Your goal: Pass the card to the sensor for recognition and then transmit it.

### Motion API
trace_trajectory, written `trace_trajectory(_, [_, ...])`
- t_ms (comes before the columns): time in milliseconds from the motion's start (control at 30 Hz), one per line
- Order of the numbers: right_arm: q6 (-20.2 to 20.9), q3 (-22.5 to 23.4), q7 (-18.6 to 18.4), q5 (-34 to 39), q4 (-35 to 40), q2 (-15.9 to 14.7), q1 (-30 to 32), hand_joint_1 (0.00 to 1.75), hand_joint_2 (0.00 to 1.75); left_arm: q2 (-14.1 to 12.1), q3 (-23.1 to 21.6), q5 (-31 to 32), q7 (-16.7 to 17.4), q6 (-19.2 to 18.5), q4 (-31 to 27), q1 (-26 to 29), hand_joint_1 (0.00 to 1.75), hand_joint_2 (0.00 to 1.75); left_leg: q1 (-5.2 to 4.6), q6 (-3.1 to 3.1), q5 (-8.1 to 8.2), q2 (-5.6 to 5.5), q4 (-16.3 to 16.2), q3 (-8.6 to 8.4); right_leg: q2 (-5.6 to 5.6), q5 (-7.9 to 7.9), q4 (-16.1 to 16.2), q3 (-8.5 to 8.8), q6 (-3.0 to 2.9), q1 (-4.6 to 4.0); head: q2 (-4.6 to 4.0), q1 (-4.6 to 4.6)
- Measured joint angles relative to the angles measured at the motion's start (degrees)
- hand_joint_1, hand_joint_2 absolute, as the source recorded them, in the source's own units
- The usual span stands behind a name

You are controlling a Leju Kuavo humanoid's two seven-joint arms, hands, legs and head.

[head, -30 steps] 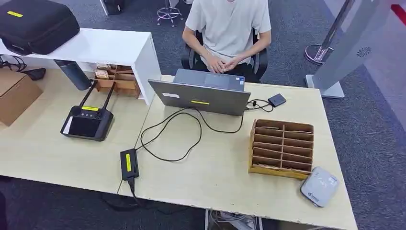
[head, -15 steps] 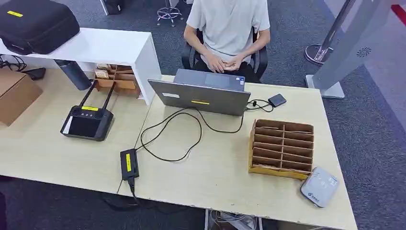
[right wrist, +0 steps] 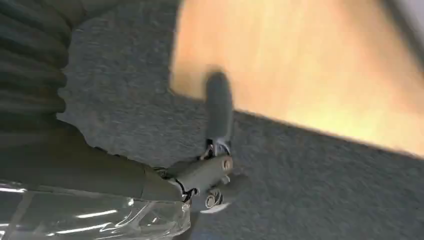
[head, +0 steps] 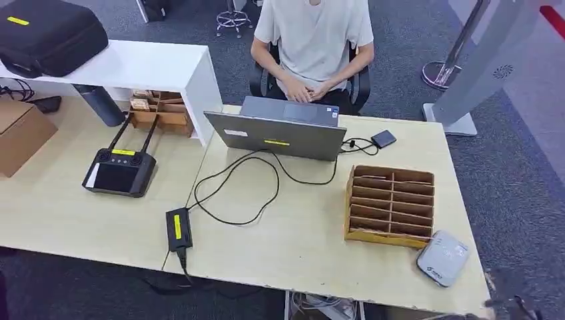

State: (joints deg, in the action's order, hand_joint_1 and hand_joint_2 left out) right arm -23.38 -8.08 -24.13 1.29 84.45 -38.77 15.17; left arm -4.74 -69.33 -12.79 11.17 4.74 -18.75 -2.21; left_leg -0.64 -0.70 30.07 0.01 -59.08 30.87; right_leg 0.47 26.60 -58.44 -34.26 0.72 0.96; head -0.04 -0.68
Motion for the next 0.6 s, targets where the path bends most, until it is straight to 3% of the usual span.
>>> trace_trajectory(333, [6.92,17.77,6.29,-5.59,-2.40,5.76,-6.75,0.00,1.75,0.20,-2.54,-1.83,0.66,-0.52,0.00,-0.11,0.00,1.75,0.00,0.02,-0.03,-0.09,0.00,0.04,-0.07,-0.02,-0.02,0.01,0.03,0.00,0.00,-0.02])
trace_trajectory(600, [10.10,25.55,12.31,-7.98,-7.48,6.55,-14.24,0.00,1.75,0.20,-4.33,-2.67,-0.42,-1.07,0.11,-0.22,0.00,1.75,-0.04,0.01,-0.04,-0.21,-0.01,0.03,-0.12,0.00,-0.01,0.02,0.06,0.05,0.00,-0.02])
